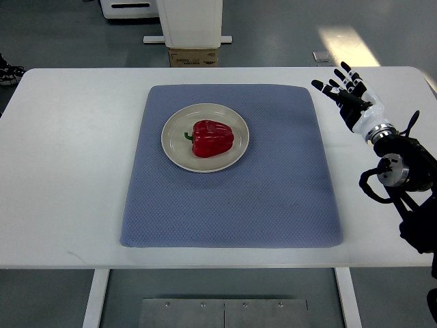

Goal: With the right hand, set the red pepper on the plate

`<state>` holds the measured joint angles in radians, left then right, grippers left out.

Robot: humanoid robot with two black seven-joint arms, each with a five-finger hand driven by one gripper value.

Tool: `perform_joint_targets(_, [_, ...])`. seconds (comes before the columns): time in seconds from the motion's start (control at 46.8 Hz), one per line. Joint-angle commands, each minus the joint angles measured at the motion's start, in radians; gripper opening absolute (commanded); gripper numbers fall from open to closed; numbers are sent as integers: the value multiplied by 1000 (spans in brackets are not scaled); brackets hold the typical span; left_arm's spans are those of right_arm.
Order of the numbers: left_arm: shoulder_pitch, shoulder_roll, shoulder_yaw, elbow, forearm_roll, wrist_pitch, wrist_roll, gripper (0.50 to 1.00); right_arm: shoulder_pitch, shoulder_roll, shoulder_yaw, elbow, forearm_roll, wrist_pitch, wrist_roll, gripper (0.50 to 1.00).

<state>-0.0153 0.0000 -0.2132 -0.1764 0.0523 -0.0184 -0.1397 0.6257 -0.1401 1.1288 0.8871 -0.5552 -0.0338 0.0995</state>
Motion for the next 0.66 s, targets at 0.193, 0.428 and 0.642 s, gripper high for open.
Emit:
perform_joint_targets(0.193, [0,0,0,0,1,0,0,1000,-75,76,59,3,4,2,-4,1000])
perform_joint_targets(0.428, [0,0,0,0,1,0,0,1000,-92,103,103,26,6,0,2,1000])
perform_joint_targets(0.642, [0,0,0,0,0,0,0,1000,-87,140,178,24,6,2,23,1000])
